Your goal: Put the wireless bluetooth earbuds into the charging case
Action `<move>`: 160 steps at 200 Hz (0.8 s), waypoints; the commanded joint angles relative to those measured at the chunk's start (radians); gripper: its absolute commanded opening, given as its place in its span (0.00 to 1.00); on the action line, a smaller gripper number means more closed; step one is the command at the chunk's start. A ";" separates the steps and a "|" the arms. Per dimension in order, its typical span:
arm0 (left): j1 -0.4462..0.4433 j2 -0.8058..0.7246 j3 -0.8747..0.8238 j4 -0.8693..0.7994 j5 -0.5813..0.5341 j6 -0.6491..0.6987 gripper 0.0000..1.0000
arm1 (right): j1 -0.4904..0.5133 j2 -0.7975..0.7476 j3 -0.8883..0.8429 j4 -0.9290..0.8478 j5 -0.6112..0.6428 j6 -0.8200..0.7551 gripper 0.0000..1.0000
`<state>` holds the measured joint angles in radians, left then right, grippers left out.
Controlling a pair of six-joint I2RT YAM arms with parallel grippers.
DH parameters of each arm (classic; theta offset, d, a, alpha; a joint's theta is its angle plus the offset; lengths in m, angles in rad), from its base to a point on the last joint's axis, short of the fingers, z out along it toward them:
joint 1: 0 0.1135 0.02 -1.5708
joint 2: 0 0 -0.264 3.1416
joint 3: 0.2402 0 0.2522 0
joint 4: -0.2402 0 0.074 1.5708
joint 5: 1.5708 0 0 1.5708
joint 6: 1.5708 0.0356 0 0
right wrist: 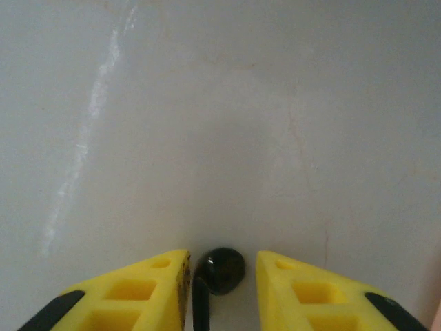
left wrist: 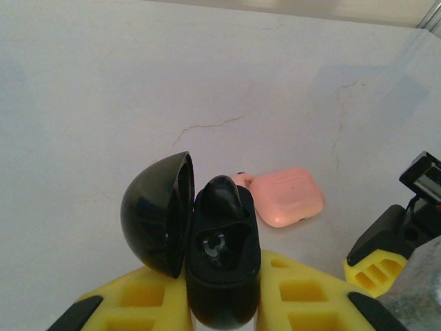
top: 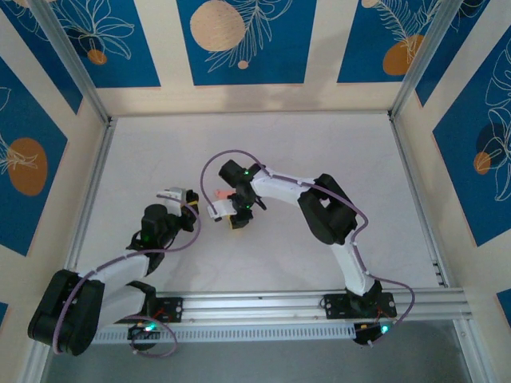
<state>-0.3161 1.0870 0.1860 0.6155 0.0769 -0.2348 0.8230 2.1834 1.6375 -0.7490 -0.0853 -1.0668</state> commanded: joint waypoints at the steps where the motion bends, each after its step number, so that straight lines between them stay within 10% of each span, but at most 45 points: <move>1: 0.013 -0.018 -0.007 -0.003 0.017 -0.008 0.22 | 0.010 0.034 0.027 -0.042 0.002 -0.013 0.29; 90: 0.013 -0.023 0.008 -0.025 0.044 0.020 0.21 | 0.007 0.015 0.020 -0.037 0.017 0.017 0.16; 160: -0.008 0.103 0.025 0.172 0.195 0.043 0.20 | -0.081 -0.246 -0.265 0.260 -0.209 0.225 0.15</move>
<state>-0.3164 1.1370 0.1890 0.6456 0.1856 -0.2073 0.7872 2.0666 1.4654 -0.6296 -0.1528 -0.9554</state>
